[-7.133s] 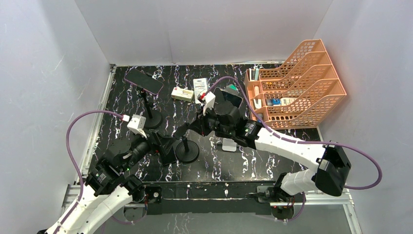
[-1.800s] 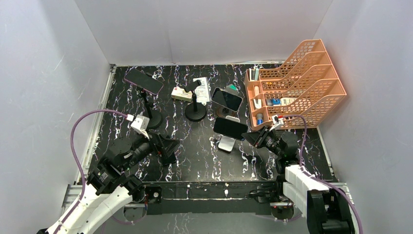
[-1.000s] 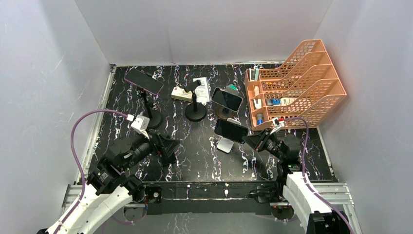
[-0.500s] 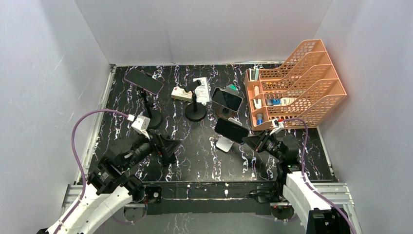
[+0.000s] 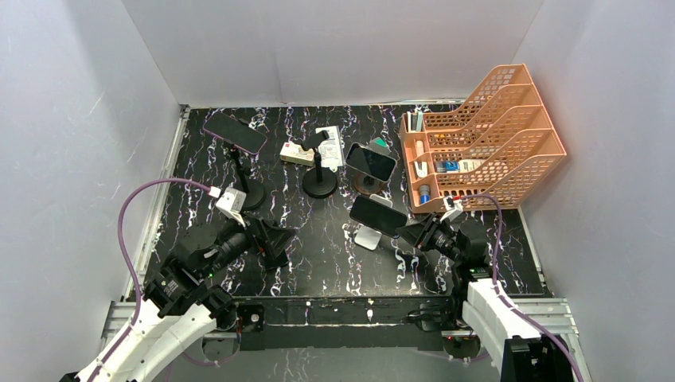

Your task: Remove the phone from the phone stand

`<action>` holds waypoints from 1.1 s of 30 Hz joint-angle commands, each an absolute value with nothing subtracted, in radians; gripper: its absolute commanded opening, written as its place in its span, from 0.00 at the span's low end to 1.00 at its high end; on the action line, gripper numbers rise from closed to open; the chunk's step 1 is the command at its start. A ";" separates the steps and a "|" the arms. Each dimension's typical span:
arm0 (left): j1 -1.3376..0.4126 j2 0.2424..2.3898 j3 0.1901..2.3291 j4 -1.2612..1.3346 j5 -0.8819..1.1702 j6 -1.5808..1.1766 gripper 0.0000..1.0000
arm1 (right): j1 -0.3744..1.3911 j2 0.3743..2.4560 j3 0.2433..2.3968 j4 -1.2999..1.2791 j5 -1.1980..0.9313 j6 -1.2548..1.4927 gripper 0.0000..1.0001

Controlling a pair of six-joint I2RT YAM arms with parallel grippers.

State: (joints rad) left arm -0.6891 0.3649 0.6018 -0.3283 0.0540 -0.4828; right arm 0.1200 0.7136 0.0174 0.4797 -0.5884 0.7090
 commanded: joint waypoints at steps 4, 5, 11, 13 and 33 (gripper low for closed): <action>-0.686 0.370 0.597 -0.309 0.064 -0.477 0.77 | 0.119 0.650 0.025 0.375 -0.569 0.705 0.42; -0.685 0.369 0.596 -0.308 0.064 -0.477 0.77 | 0.119 0.639 0.032 0.361 -0.569 0.703 0.44; -0.686 0.365 0.597 -0.308 0.066 -0.479 0.77 | 0.118 0.556 0.105 0.225 -0.526 0.691 0.72; -0.685 0.364 0.597 -0.308 0.066 -0.479 0.77 | 0.119 0.538 0.141 0.183 -0.491 0.676 0.91; -0.686 0.352 0.597 -0.308 0.073 -0.477 0.77 | 0.119 0.931 0.290 0.430 -0.659 0.635 0.97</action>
